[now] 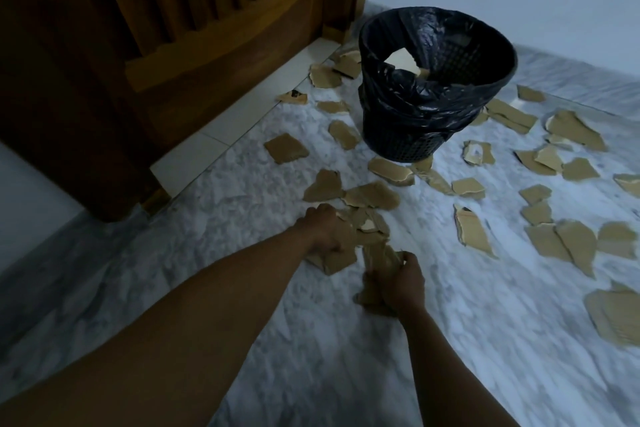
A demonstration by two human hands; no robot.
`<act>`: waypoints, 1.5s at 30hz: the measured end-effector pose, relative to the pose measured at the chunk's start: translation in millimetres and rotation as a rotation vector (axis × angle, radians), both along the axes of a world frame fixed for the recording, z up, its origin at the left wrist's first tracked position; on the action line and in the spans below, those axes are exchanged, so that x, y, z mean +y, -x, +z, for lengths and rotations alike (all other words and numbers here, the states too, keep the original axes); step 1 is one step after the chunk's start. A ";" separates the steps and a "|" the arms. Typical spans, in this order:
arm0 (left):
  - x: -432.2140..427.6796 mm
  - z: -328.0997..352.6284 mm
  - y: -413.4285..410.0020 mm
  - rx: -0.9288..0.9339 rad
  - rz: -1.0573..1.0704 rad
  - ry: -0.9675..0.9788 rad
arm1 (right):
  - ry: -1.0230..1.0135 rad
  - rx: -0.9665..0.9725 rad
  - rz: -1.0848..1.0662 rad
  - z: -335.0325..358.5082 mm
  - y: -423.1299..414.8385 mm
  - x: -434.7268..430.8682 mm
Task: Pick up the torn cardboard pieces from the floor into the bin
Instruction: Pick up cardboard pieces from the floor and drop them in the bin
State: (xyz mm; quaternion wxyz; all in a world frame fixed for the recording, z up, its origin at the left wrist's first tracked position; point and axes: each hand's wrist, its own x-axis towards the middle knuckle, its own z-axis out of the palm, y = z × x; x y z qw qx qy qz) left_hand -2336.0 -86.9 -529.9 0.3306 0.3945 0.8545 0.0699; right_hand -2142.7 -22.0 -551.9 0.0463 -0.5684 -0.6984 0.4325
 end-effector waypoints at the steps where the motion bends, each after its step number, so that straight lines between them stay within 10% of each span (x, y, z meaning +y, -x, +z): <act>1: 1.5 -0.3 -0.4 0.012 -0.022 0.010 | 0.017 0.003 0.013 -0.6 1.2 1.5; 18: -14.2 -5.3 -28.1 -0.079 -0.209 0.223 | 0.035 -0.054 0.271 1.0 2.1 7.3; 35: -57.2 8.8 51.1 -0.270 0.357 -0.215 | 0.156 0.169 0.132 37.8 4.8 26.2; 45: -84.9 -18.3 56.4 -0.257 0.487 -0.066 | -0.170 -0.330 0.487 20.8 76.5 -1.4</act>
